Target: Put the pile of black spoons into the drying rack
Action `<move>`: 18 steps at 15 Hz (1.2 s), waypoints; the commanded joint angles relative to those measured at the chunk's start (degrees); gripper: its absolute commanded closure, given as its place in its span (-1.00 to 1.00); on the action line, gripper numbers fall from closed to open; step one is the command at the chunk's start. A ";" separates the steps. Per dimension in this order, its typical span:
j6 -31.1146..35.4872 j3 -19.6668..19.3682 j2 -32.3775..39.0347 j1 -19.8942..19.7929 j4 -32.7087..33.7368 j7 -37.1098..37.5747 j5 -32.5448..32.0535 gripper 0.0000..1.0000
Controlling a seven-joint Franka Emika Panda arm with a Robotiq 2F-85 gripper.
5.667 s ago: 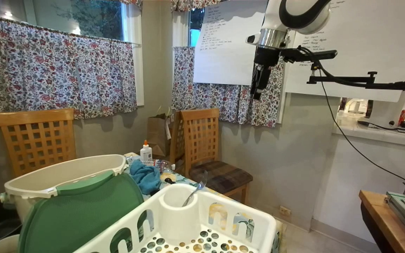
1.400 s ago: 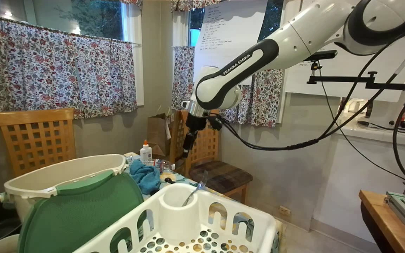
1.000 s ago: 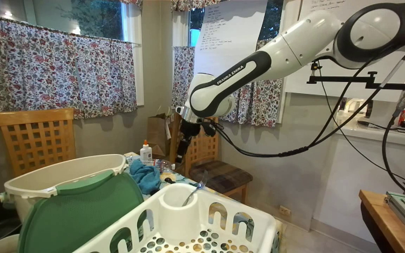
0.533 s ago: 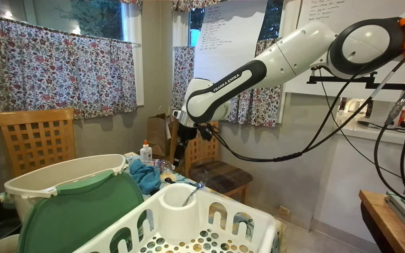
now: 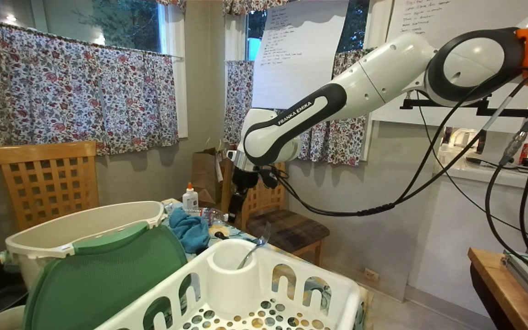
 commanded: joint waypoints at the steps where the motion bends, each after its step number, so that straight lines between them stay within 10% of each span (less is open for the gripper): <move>1: -3.52 1.52 2.97 -0.17 2.81 0.77 -0.06 -1.00; 14: -4.66 2.29 11.29 -0.13 10.83 0.04 0.04 -1.00; 18: -4.65 2.73 13.61 0.04 13.61 -0.75 -0.20 -0.17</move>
